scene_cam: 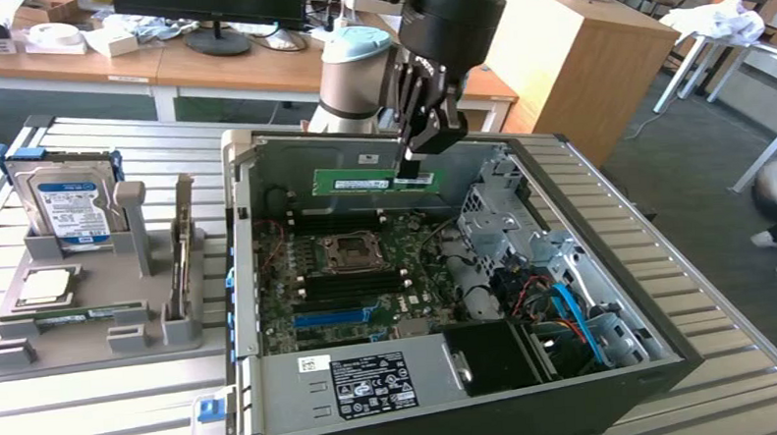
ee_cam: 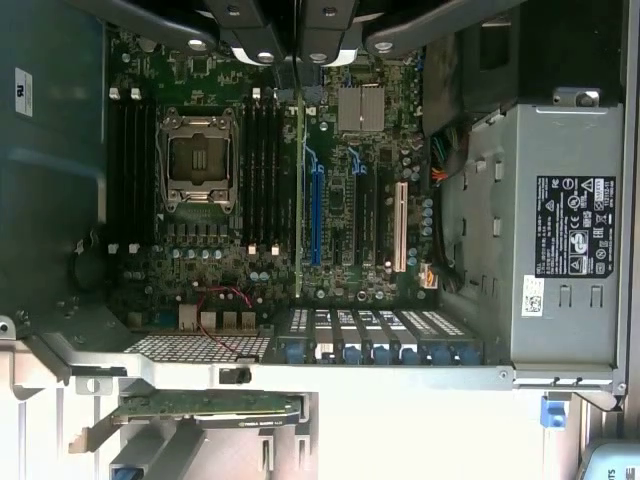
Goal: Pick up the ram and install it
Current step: 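Pick up the ram and move it above insertion slot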
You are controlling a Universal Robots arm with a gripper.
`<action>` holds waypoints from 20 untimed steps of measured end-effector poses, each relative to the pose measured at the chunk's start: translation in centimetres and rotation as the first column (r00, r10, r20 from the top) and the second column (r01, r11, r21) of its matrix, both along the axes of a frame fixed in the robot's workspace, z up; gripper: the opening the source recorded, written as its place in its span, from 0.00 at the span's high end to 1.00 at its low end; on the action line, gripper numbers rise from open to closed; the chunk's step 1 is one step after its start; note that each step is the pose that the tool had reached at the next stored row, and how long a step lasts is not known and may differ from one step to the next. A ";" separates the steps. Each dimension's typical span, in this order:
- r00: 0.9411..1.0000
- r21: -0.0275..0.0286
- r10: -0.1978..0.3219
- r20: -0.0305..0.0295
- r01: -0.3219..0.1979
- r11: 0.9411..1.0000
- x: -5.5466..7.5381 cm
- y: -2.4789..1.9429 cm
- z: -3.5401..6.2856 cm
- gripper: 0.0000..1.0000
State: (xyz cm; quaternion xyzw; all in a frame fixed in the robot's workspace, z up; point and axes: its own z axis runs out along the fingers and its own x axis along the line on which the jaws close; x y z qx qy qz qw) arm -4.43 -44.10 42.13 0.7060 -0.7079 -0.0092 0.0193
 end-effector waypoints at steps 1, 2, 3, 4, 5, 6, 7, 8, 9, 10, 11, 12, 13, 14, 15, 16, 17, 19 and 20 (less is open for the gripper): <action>1.000 0.000 0.000 0.000 0.000 1.000 0.0 0.00 0.00 0.88; 1.000 0.000 0.000 0.000 0.000 1.000 0.0 0.00 0.00 0.88; 1.000 0.000 0.000 0.000 0.000 1.000 0.0 0.04 0.00 0.88; 1.000 0.000 0.000 0.000 0.000 1.000 0.0 0.12 -0.01 0.88; 1.000 0.000 0.000 0.000 0.000 1.000 0.0 0.23 0.00 0.88; 1.000 0.000 0.000 0.000 0.000 1.000 0.0 0.35 -0.01 0.88; 1.000 0.000 0.000 0.000 0.000 1.000 0.0 0.47 -0.01 0.88; 1.000 0.000 0.000 0.000 0.000 1.000 0.0 0.59 0.00 0.88; 1.000 0.000 0.000 0.000 0.000 1.000 0.0 0.70 -0.01 0.88; 1.000 0.000 0.000 0.000 0.000 1.000 0.0 0.83 -0.01 0.88; 1.000 0.000 0.000 0.000 0.000 1.000 0.0 0.96 -0.01 0.88; 1.000 0.000 0.000 0.000 0.000 1.000 0.0 1.09 -0.01 0.88; 1.000 0.000 0.000 0.000 0.000 1.000 0.0 1.24 -0.01 0.88; 1.000 0.000 0.000 0.000 0.000 1.000 0.0 1.38 -0.01 0.88; 1.000 0.000 0.000 0.000 0.000 1.000 0.0 1.50 -0.01 0.88; 1.000 0.000 0.000 0.000 0.000 1.000 0.0 1.61 -0.01 0.88; 1.000 0.000 0.000 0.000 0.000 1.000 0.0 1.70 -0.02 0.88; 1.000 0.000 0.000 0.000 0.000 1.000 0.0 1.90 -0.03 0.88; 1.000 0.000 0.000 0.000 0.000 1.000 0.0 2.02 -0.03 0.88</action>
